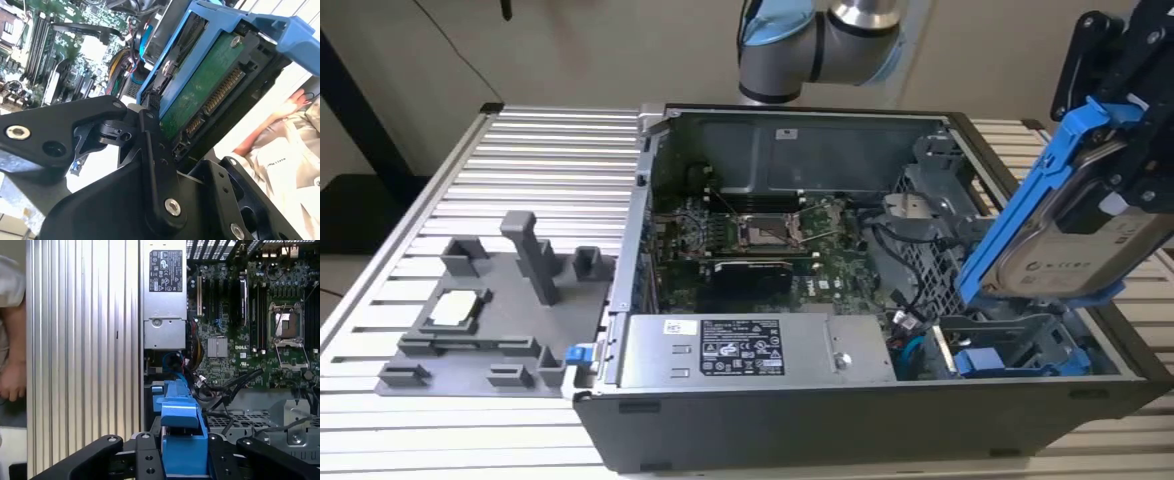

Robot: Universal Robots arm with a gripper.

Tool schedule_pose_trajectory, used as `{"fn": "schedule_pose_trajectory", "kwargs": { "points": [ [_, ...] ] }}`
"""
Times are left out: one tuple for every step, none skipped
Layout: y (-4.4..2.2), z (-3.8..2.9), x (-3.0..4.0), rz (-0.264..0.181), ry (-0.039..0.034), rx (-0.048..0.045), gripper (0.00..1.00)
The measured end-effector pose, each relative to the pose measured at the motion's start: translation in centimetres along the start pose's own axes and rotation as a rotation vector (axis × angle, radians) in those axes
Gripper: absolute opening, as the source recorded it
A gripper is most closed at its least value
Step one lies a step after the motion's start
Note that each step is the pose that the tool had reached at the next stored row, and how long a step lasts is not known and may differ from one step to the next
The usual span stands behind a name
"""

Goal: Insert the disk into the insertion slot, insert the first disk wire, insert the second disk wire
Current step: 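Insert the disk into the insertion slot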

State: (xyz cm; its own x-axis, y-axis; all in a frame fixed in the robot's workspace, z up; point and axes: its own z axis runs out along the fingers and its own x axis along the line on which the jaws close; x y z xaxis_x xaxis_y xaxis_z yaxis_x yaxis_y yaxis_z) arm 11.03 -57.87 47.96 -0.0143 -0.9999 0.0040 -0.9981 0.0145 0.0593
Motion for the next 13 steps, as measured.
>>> {"fn": "schedule_pose_trajectory", "kwargs": {
  "points": [
    [-0.05, 0.13, 0.0, 0.0, 0.0, -0.0011, 0.33],
    [-0.13, 0.29, 0.0, 0.0, 0.0, -0.0023, 0.33],
    [-0.21, 0.44, 0.0, 0.0, -0.0001, -0.0031, 0.33],
    [-0.31, 0.59, 0.0, 0.0, -0.0003, -0.0036, 0.33],
    [-0.4, 0.72, 0.0, 0.0, -0.0004, -0.0041, 0.33],
    [-0.49, 0.85, -0.01, 0.0, -0.0005, -0.0044, 0.33],
    [-0.57, 0.96, -0.01, 0.0, -0.0011, -0.0047, 0.33],
    [-0.64, 1.07, -0.01, 0.0, -0.002, -0.0049, 0.33],
    [-0.71, 1.18, -0.01, 0.0, -0.0029, -0.0052, 0.33],
    [-0.77, 1.27, -0.01, 0.0, -0.0039, -0.0055, 0.33],
    [-0.81, 1.37, -0.02, -0.001, -0.005, -0.0059, 0.33],
    [-0.85, 1.47, -0.02, -0.001, -0.006, -0.0062, 0.33],
    [-0.9, 1.58, -0.02, -0.001, -0.0071, -0.0065, 0.33]
  ]
}}
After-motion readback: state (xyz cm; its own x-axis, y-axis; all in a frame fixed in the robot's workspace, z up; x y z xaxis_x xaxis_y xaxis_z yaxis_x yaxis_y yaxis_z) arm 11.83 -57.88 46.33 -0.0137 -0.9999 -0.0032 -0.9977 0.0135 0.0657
